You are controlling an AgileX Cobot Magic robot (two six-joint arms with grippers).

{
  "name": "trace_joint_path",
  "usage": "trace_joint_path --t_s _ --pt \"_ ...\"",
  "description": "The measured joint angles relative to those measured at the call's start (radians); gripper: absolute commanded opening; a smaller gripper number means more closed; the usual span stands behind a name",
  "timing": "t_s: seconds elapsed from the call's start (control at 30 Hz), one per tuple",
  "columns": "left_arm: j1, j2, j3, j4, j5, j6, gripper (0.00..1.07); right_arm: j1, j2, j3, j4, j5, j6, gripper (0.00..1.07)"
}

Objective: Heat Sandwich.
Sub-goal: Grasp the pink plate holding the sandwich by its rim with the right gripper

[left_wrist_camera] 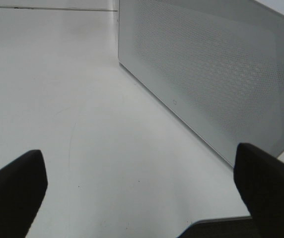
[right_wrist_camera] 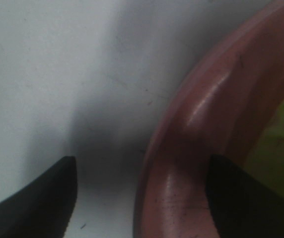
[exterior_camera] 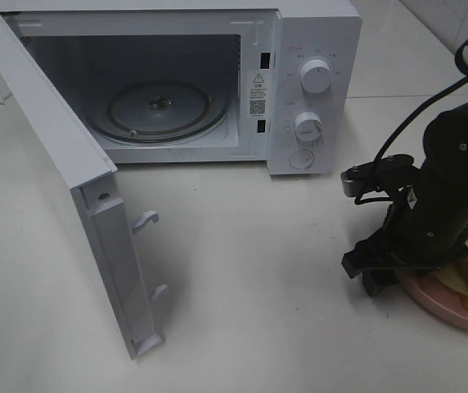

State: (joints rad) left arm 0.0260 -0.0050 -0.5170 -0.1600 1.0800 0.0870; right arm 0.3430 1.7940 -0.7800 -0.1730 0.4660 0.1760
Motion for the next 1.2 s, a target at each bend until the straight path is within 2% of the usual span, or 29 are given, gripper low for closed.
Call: trace_joint_path --t_s 0.07,0.1,0.13,0.17,0.2,0.23,0.3,0.7,0.9,1.2 --pt "0.0 0.0 0.0 0.0 0.0 0.0 0.97 0.0 0.0 0.0 -0.017 0.0 0.0 0.42" --pt "0.0 0.0 0.0 0.0 0.0 0.0 0.97 0.0 0.0 0.0 -0.017 0.0 0.0 0.42" --pt "0.0 0.0 0.0 0.0 0.0 0.0 0.97 0.0 0.0 0.0 -0.019 0.0 0.0 0.35" --pt "0.0 0.0 0.0 0.0 0.0 0.0 0.97 0.0 0.0 0.0 -0.022 0.0 0.0 0.21" --pt "0.0 0.0 0.0 0.0 0.0 0.0 0.97 0.0 0.0 0.0 -0.022 0.0 0.0 0.13" --pt "0.0 0.0 0.0 0.0 0.0 0.0 0.97 0.0 0.0 0.0 -0.022 0.0 0.0 0.13" --pt "0.0 0.0 0.0 0.0 0.0 0.0 0.97 0.0 0.0 0.0 -0.032 0.001 0.0 0.0" --pt "0.0 0.0 0.0 0.0 0.0 0.0 0.97 0.0 -0.002 0.0 -0.055 0.004 0.01 0.0" --pt "0.0 0.0 0.0 0.0 0.0 0.0 0.97 0.0 -0.002 0.0 -0.118 0.026 0.079 0.0" --pt "0.0 0.0 0.0 0.0 0.0 0.0 0.97 0.053 -0.02 0.0 -0.243 0.096 0.202 0.0"
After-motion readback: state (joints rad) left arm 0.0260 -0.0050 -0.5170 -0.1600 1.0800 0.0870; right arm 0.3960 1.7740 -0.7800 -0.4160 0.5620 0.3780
